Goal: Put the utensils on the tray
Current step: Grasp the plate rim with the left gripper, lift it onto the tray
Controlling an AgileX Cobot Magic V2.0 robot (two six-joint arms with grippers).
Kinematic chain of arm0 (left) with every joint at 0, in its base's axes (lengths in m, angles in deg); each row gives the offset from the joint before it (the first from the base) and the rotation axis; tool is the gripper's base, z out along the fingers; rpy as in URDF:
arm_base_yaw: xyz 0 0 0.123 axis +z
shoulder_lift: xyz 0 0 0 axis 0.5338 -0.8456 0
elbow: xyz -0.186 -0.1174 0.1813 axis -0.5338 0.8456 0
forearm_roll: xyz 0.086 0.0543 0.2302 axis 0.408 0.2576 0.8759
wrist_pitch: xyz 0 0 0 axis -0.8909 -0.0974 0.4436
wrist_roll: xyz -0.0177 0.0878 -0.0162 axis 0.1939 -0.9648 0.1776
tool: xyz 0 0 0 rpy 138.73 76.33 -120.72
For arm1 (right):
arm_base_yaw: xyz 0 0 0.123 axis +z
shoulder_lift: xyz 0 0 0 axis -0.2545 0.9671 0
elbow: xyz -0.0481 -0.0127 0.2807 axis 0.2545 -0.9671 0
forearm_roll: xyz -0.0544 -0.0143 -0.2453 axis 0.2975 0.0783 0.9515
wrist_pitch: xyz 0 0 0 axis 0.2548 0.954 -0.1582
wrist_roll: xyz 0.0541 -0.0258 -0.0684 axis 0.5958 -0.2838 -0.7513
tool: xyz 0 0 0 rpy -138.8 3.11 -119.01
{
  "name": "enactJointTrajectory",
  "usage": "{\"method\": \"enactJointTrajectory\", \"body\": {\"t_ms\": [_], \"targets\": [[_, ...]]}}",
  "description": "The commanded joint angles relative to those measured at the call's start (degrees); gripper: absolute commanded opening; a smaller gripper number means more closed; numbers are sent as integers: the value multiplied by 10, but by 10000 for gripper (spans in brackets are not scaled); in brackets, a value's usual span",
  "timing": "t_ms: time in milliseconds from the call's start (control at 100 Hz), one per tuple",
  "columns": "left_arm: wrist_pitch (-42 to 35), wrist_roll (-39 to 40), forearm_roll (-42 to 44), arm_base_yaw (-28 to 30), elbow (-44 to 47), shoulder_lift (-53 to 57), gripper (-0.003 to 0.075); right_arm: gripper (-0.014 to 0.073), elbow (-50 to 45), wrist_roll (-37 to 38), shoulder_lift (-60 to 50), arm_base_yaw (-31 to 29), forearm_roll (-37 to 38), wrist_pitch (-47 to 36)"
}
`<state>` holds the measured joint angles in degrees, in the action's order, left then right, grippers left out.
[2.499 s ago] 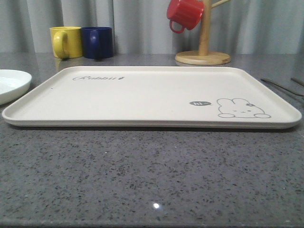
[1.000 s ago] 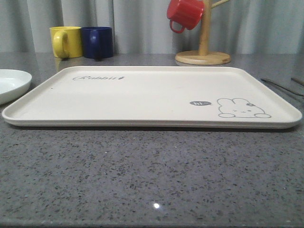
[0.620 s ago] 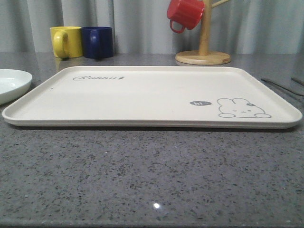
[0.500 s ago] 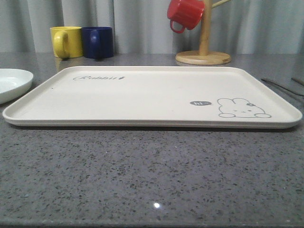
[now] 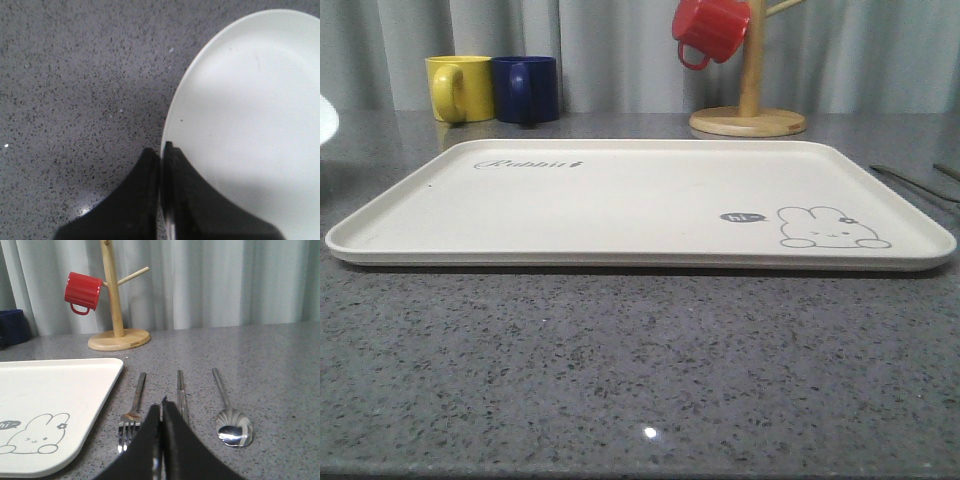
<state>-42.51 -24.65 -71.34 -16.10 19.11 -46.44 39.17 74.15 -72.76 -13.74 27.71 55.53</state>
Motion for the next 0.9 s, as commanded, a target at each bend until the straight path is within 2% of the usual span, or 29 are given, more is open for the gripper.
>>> {"method": "enactJointTrajectory", "body": {"t_ms": [0, 150, 220, 650, 890], "targets": [[-22, -29, -52, 1, -17, 41, -17, -69, 11, -4, -12, -2, 2, -42], [-7, -116, -195, -1, -17, 53, -17, -69, 11, -4, -12, -2, 2, -42], [2, -143, -236, -11, -17, 50, -17, -69, 11, -4, -12, -2, 2, -42], [-3, -141, -238, -175, -58, -29, -17, -69, 11, -4, -12, -2, 2, -42], [0, -130, -241, -239, -103, -104, -17, -69, 11, -4, -12, -2, 2, -42]]}}
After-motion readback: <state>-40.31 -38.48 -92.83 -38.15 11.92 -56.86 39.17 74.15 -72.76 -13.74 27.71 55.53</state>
